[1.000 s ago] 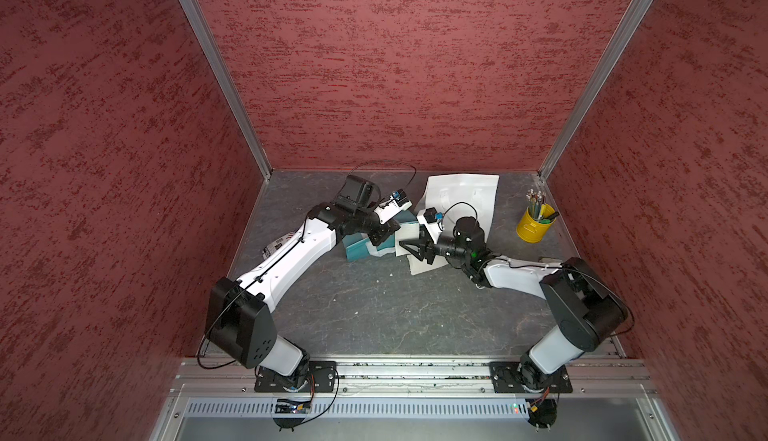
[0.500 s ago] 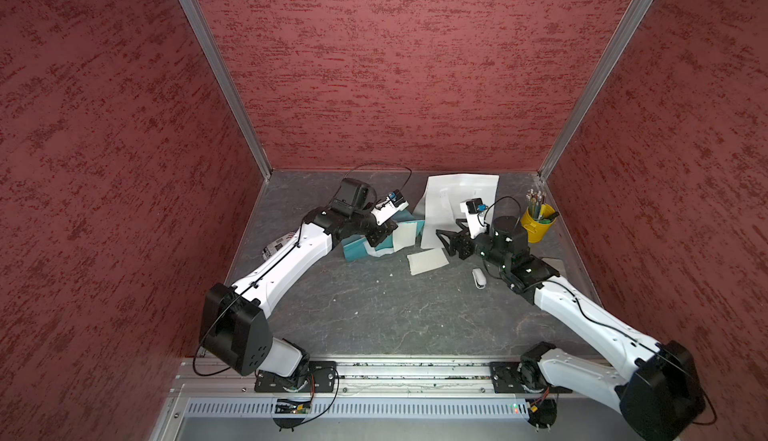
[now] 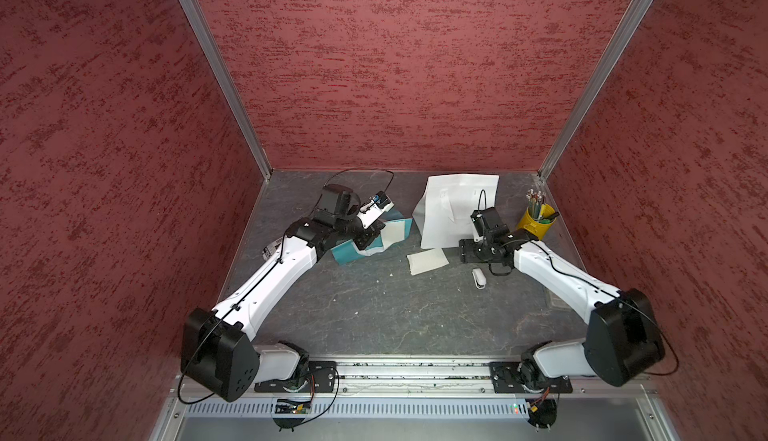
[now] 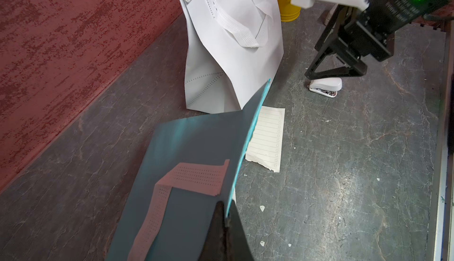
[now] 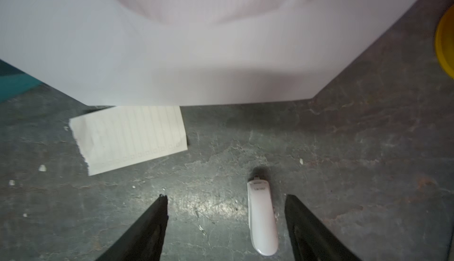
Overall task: Staple the receipts to the bags
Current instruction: Hold the receipt from the takeout bag, then pick up the stapler from the center of the board.
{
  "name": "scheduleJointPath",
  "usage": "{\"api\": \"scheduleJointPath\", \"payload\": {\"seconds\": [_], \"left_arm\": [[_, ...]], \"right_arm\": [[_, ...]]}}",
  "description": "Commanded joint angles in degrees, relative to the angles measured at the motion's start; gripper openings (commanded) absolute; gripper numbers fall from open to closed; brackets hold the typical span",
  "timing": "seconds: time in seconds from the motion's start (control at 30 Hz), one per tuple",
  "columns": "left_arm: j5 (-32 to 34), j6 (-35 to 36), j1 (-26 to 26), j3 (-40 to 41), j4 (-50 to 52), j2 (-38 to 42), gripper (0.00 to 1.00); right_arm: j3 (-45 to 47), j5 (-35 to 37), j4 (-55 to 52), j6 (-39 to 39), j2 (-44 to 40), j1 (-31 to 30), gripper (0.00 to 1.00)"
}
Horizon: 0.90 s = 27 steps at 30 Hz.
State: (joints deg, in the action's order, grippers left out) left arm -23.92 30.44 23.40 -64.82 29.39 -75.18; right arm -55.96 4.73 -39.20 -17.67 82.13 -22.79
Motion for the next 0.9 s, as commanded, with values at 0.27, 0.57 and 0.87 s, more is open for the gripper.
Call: {"api": "scheduleJointPath", "payload": {"seconds": [0.27, 0.57, 0.87], "left_arm": [[-1.1, 0.8, -0.5, 2.1, -2.2, 2.7, 0.0], [-1.2, 0.9, -0.5, 2.4, -2.0, 3.1, 0.0], [-0.7, 1.0, -0.5, 2.6, -1.9, 2.6, 0.0]], "right_arm": [[7.4, 3.2, 0.5, -5.4, 3.4, 1.3, 0.67], [5.2, 5.8, 4.4, -2.0, 7.4, 1.5, 0.54], [4.5, 4.7, 5.0, -0.6, 10.6, 1.6, 0.39]]}}
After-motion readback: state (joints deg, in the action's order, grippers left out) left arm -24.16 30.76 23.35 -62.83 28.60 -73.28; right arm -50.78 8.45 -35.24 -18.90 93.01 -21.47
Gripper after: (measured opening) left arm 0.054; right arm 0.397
